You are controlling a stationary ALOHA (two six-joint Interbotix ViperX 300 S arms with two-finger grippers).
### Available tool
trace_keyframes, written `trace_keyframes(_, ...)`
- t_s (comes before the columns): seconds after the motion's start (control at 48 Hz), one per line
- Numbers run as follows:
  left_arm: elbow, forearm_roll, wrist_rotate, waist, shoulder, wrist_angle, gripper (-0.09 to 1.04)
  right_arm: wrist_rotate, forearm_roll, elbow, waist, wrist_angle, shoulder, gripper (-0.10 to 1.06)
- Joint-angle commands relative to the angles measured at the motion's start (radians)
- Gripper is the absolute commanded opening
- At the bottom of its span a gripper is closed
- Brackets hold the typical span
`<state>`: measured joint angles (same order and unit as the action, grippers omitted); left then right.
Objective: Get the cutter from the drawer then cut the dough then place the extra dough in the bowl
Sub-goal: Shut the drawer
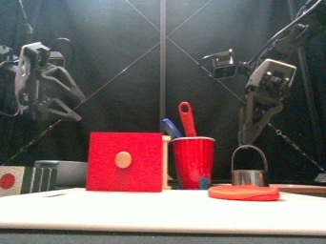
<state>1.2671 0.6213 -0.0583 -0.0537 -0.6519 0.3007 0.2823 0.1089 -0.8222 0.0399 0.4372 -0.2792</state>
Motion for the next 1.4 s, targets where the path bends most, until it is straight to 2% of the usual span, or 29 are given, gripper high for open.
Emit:
trace_keyframes(0.021,-0.063,-0.002,0.003,-0.061,-0.002,0.006,0.85,-0.003,0.005,0.048,-0.006,0.009,-0.054,0.76)
trace_keyframes(0.208,-0.121,0.000,0.002,-0.192,0.002,-0.011,0.79,-0.008,0.017,0.094,-0.046,-0.041,-0.048,0.74)
trace_keyframes(0.354,-0.169,0.031,-0.002,-0.296,0.014,-0.026,0.64,-0.015,0.029,0.135,-0.086,-0.101,0.015,0.71)
trace_keyframes(0.479,-0.221,0.098,0.000,-0.348,0.066,-0.028,0.48,-0.009,0.071,0.206,-0.117,-0.121,0.086,0.61)
trace_keyframes(0.625,-0.282,0.181,0.003,-0.387,0.161,-0.037,0.38,-0.003,0.123,0.299,-0.150,-0.130,0.187,0.49)
trace_keyframes(0.729,-0.337,0.204,0.005,-0.414,0.242,-0.041,0.38,-0.009,0.155,0.379,-0.175,-0.129,0.285,0.41)
trace_keyframes(0.896,-0.423,0.192,0.005,-0.446,0.379,-0.084,0.38,-0.009,0.213,0.506,-0.195,-0.106,0.413,0.38)
trace_keyframes(1.167,-0.578,0.166,0.006,-0.514,0.569,-0.198,0.37,-0.008,0.275,0.689,-0.187,-0.008,0.569,0.38)
trace_keyframes(1.396,-0.609,0.153,0.006,-0.545,0.618,-0.224,0.37,-0.005,0.324,0.793,-0.172,0.098,0.646,0.38)
